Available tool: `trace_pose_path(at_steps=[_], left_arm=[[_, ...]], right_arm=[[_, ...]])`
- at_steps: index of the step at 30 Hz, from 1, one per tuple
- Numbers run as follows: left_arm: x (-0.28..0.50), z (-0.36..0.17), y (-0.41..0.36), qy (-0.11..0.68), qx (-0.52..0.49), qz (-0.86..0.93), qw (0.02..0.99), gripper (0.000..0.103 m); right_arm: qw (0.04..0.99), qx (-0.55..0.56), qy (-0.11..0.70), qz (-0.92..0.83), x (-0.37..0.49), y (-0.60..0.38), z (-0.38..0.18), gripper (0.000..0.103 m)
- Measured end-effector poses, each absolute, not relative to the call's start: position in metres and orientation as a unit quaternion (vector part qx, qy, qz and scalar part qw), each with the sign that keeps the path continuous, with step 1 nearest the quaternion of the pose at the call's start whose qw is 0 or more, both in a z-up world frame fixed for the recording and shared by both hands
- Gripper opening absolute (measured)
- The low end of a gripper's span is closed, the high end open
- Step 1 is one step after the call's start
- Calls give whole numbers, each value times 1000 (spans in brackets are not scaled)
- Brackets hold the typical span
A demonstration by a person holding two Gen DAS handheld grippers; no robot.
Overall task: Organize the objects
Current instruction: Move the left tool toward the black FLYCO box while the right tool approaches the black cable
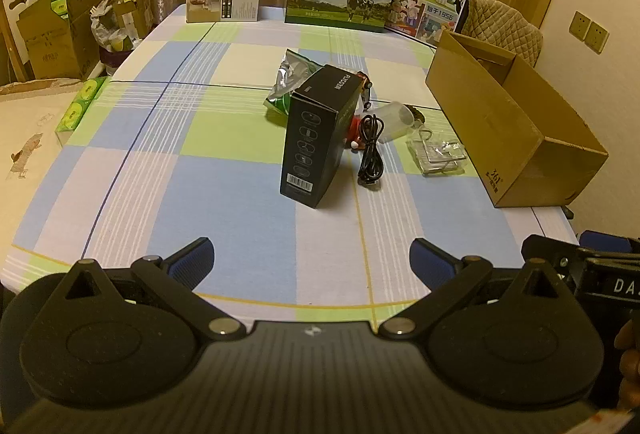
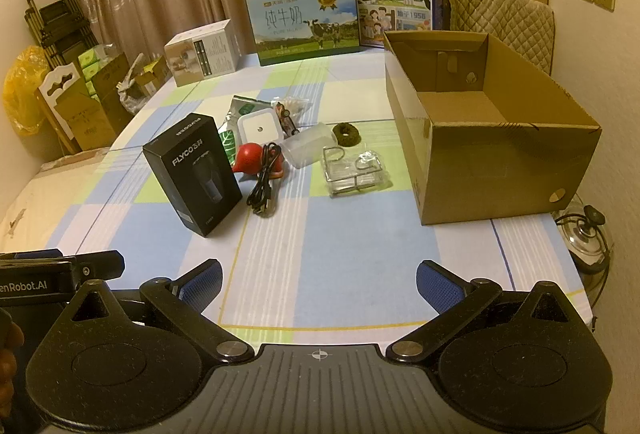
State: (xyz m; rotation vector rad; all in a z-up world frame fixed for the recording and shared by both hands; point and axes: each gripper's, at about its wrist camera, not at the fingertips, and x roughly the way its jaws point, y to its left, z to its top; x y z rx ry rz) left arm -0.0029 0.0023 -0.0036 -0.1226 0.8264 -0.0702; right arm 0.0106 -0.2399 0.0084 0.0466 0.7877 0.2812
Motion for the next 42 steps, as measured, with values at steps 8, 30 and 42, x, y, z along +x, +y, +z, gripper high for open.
trace_pose_path(at_steps=[8,30,42], left_arm=[[-3,-4,2,401,-62,-34,913,102],[0,-4,4,401,-67,-43,913,102],[13,-6,15,399,-74,-50,912,102]], right_arm=[[913,22,383,137,11,-240,8,101],[911,23,388,135,13,-244,4,101],[911,28,389,135,20,-247,0,101]])
